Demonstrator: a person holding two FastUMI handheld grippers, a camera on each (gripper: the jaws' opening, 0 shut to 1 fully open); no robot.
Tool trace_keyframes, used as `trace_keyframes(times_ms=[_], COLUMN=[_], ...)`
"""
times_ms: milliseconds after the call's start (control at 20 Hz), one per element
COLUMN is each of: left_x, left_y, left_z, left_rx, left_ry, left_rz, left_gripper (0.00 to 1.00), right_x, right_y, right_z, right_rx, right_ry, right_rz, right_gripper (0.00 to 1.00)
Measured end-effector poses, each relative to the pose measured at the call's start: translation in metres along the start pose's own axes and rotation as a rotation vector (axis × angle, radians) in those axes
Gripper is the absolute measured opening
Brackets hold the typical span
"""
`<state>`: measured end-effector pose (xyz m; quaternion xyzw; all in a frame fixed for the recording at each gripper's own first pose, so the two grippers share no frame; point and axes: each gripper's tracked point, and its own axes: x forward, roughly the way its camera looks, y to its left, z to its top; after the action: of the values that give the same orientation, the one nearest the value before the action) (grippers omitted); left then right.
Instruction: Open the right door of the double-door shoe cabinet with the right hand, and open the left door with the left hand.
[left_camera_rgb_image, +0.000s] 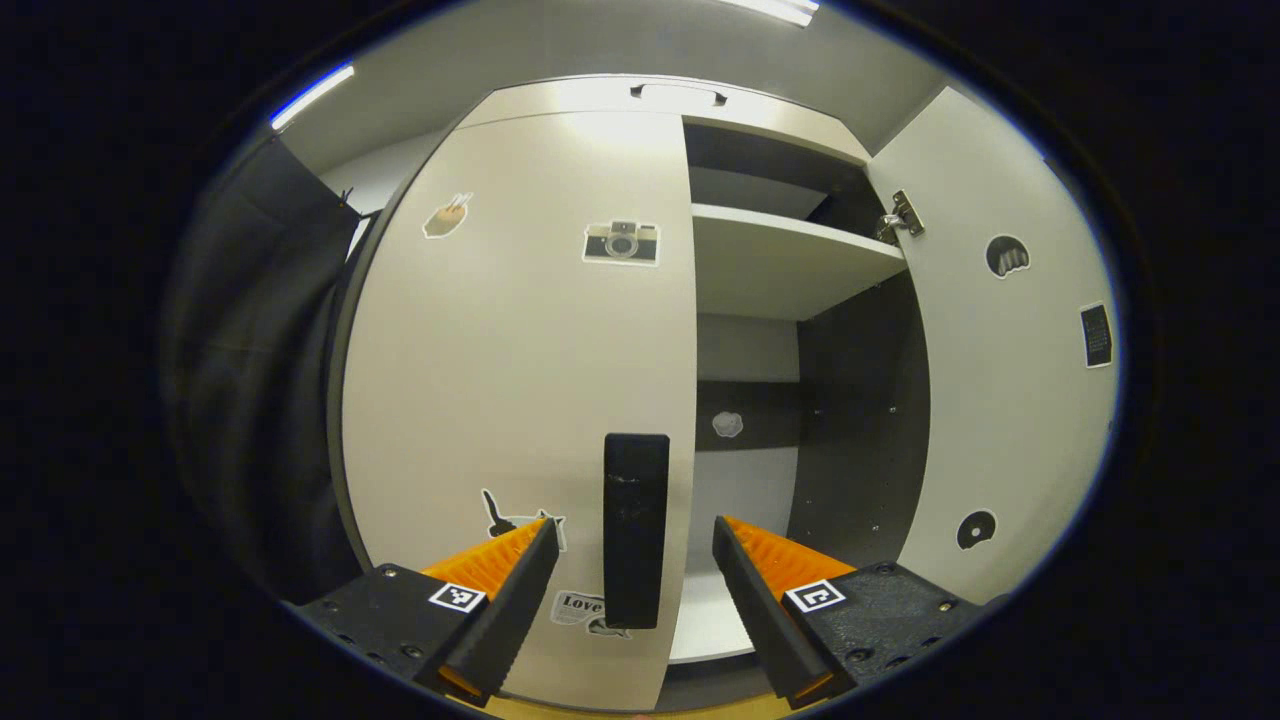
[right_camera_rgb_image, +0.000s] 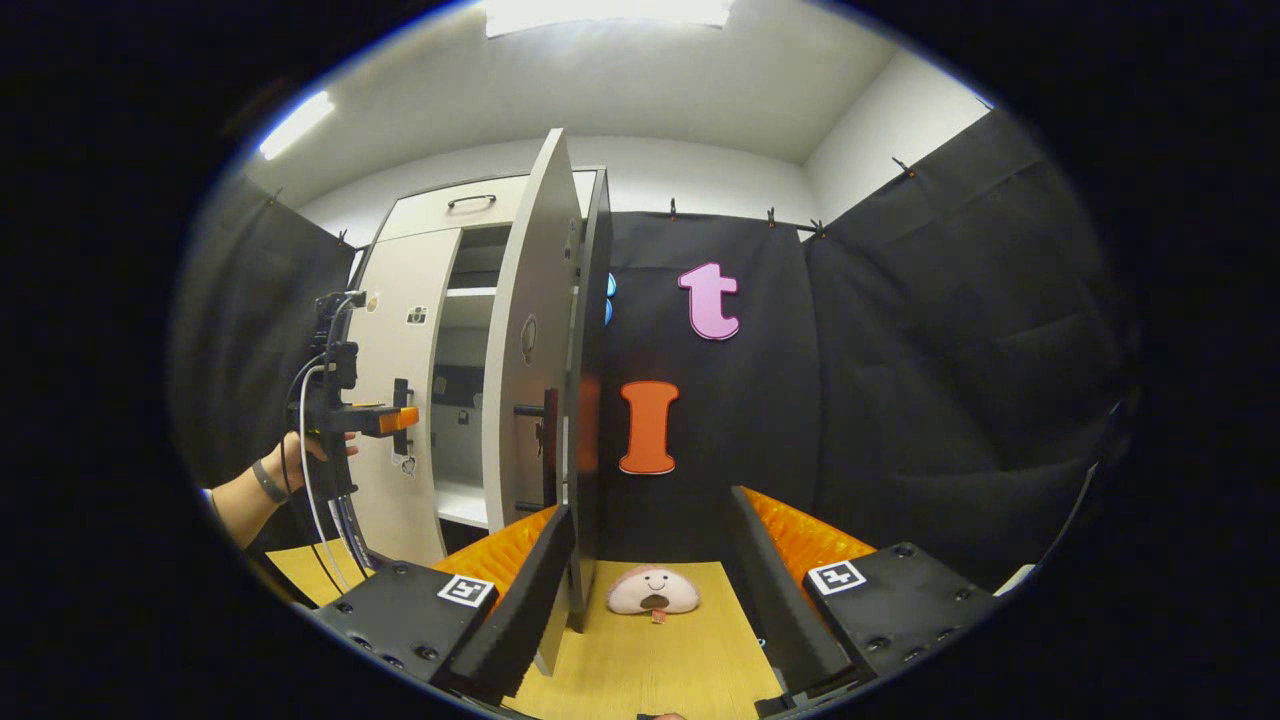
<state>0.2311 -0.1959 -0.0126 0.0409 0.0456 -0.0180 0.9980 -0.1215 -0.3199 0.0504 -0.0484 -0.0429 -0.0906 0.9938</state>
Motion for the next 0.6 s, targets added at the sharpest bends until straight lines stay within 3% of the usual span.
trace_keyframes(times_ms=[150,200,250,300,350,400,450,500,550,600], left_x=[0.011,0.013,0.012,0.013,0.014,0.016,0.014,0.015,0.012,0.013], left_y=[0.000,0.001,0.002,0.007,0.013,0.015,0.010,0.005,0.005,0.004], left_z=[-0.005,-0.005,-0.001,0.001,0.002,0.002,0.002,0.001,0.000,0.001], left_rx=[0.005,0.009,0.015,0.028,0.041,0.037,0.029,0.019,0.023,0.028], left_ry=[0.011,0.003,-0.010,-0.016,-0.014,-0.010,-0.004,-0.002,0.003,0.001], left_rz=[0.001,0.008,0.012,0.031,0.052,0.059,0.038,0.015,0.002,-0.007], left_gripper=[0.90,0.87,0.81,0.77,0.73,0.69,0.58,0.56,0.31,0.30], right_x=[-0.001,-0.002,-0.002,-0.002,-0.002,-0.001,-0.001,-0.001,-0.002,-0.002], right_y=[-0.011,-0.015,-0.017,-0.018,-0.020,-0.021,-0.021,-0.022,-0.023,-0.023], right_z=[-0.003,-0.004,-0.005,-0.007,-0.008,-0.011,-0.013,-0.014,-0.015,-0.015], right_rx=[-0.013,-0.007,0.003,0.016,0.028,0.039,0.048,0.053,0.055,0.054], right_ry=[0.006,0.008,0.010,0.012,0.017,0.025,0.032,0.039,0.043,0.044], right_rz=[-0.041,-0.052,-0.061,-0.068,-0.073,-0.077,-0.080,-0.085,-0.089,-0.091], right_gripper=[0.94,0.98,0.94,0.98,0.94,0.98,0.94,0.94,0.98,0.98])
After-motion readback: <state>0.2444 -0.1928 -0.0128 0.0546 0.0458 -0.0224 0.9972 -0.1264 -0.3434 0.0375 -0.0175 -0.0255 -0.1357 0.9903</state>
